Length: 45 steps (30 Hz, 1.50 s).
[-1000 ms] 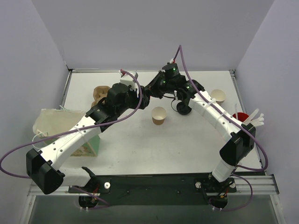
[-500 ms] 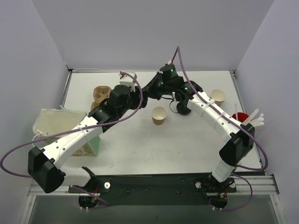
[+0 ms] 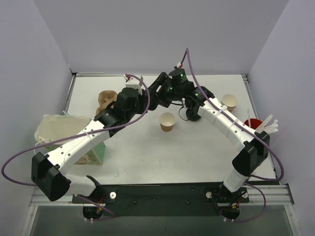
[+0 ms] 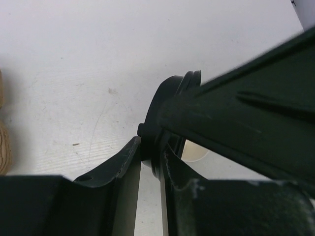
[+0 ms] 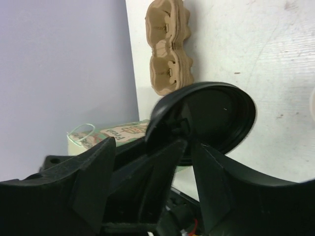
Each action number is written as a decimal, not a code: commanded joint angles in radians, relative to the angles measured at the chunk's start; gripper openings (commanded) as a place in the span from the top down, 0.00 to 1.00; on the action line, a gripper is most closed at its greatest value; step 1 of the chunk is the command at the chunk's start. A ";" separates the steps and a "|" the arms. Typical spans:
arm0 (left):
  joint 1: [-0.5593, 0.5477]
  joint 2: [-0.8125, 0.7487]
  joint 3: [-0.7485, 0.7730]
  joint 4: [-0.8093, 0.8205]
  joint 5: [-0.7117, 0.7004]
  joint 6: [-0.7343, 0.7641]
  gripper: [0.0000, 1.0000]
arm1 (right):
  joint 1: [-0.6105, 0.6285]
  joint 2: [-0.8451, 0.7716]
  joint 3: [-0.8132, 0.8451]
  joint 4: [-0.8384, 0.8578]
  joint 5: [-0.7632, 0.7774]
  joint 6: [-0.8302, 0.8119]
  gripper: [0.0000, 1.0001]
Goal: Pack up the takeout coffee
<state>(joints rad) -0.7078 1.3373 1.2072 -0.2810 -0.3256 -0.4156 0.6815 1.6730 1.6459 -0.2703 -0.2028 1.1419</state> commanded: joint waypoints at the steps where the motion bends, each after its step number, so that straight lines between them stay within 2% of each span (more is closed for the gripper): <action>1: 0.042 0.026 0.127 -0.073 0.052 -0.063 0.73 | -0.017 -0.161 -0.066 0.020 0.130 -0.126 0.41; 3: 0.083 0.043 0.172 -0.139 0.133 -0.094 0.73 | -0.037 -0.232 -0.176 0.077 0.163 -0.183 0.39; 6: 0.132 0.100 0.288 -0.280 0.247 -0.115 0.72 | -0.019 -0.389 -0.329 0.165 0.244 -0.385 0.40; 8: 0.157 0.134 0.351 -0.334 0.316 -0.136 0.72 | 0.013 -0.472 -0.377 0.166 0.297 -0.589 0.41; 11: 0.185 0.146 0.361 -0.377 0.433 -0.173 0.72 | 0.154 -0.530 -0.432 0.154 0.362 -0.865 0.42; 12: 0.189 0.149 0.359 -0.392 0.462 -0.184 0.72 | 0.197 -0.536 -0.440 0.149 0.437 -0.936 0.43; 13: 0.194 0.151 0.354 -0.399 0.503 -0.195 0.72 | 0.299 -0.529 -0.446 0.145 0.477 -0.999 0.43; 14: 0.195 0.149 0.345 -0.403 0.522 -0.218 0.72 | 0.344 -0.520 -0.446 0.137 0.517 -1.121 0.43; 16: 0.199 0.143 0.309 -0.405 0.560 -0.242 0.72 | 0.459 -0.468 -0.436 0.118 0.636 -1.212 0.43; 18: 0.206 0.129 0.261 -0.393 0.631 -0.290 0.72 | 0.501 -0.420 -0.420 0.093 0.687 -1.321 0.43; 21: 0.214 0.099 0.191 -0.359 0.715 -0.357 0.72 | 0.550 -0.345 -0.408 0.085 0.750 -1.425 0.43; 28: 0.228 0.043 0.086 -0.323 0.798 -0.437 0.72 | 0.619 -0.245 -0.413 0.097 0.891 -1.584 0.43; 36: 0.260 0.011 0.060 -0.308 0.881 -0.488 0.72 | 0.625 -0.220 -0.457 0.128 0.934 -1.685 0.42; 44: 0.274 -0.013 0.032 -0.277 0.970 -0.554 0.72 | 0.624 -0.177 -0.524 0.327 1.036 -1.861 0.43; 45: 0.274 -0.018 0.029 -0.279 0.974 -0.555 0.72 | 0.622 -0.168 -0.532 0.351 1.052 -1.878 0.45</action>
<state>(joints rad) -0.4419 1.3624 1.2400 -0.6155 0.5835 -0.9318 1.2995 1.4845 1.1355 -0.0528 0.7483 -0.6216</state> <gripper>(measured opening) 0.286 0.574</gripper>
